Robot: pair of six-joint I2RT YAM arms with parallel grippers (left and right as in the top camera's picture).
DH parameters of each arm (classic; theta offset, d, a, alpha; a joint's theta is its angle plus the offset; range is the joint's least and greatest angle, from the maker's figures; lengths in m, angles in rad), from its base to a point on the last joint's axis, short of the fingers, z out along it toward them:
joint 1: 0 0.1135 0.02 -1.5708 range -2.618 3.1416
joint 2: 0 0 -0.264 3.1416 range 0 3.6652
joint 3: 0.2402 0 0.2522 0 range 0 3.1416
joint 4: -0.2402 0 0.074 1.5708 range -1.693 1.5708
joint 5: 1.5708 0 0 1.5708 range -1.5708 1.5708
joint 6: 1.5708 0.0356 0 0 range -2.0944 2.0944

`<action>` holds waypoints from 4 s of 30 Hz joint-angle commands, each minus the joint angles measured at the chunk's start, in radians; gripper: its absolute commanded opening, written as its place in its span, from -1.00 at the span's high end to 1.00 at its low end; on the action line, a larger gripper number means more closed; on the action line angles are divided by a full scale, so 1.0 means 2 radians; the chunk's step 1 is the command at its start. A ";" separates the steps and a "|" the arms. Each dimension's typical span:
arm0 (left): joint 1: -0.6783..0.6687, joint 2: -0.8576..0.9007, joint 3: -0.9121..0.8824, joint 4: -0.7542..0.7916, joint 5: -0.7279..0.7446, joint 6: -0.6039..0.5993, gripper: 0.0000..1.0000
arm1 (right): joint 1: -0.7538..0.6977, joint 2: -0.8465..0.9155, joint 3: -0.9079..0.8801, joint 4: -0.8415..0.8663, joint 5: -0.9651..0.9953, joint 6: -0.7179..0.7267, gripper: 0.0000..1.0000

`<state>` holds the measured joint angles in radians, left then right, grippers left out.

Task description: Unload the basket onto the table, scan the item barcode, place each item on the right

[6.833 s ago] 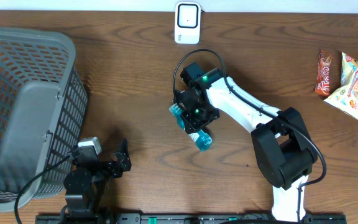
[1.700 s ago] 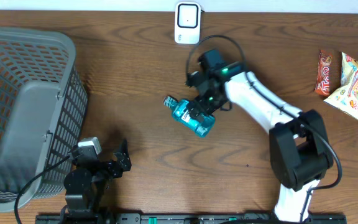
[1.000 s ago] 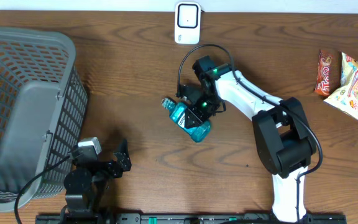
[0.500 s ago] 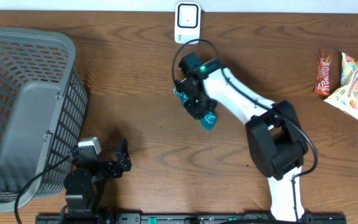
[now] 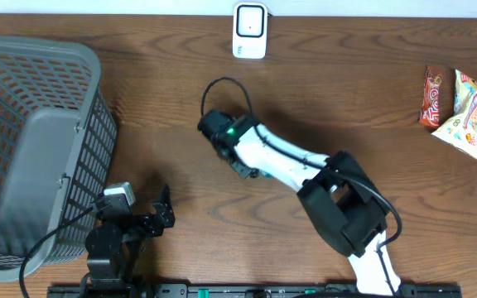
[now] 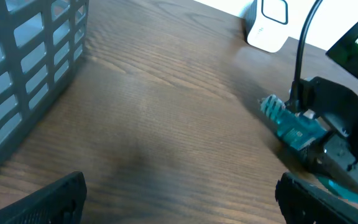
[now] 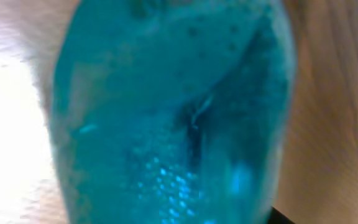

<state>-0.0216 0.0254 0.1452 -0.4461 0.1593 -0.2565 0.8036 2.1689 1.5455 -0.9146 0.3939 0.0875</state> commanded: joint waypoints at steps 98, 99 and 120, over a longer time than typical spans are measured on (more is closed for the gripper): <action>-0.001 0.000 -0.007 -0.008 0.006 0.006 -0.96 | -0.097 0.065 0.261 -0.140 -0.189 -0.007 0.05; -0.001 0.000 -0.007 -0.008 0.006 0.006 -0.95 | -0.096 0.065 0.255 -0.154 -0.189 -0.008 0.06; -0.001 0.000 -0.007 -0.008 0.006 0.006 -0.96 | -0.065 0.069 0.113 -0.075 -0.208 -0.023 0.25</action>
<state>-0.0216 0.0254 0.1452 -0.4461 0.1593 -0.2565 0.6651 2.2971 1.7954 -1.0615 0.0116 0.0216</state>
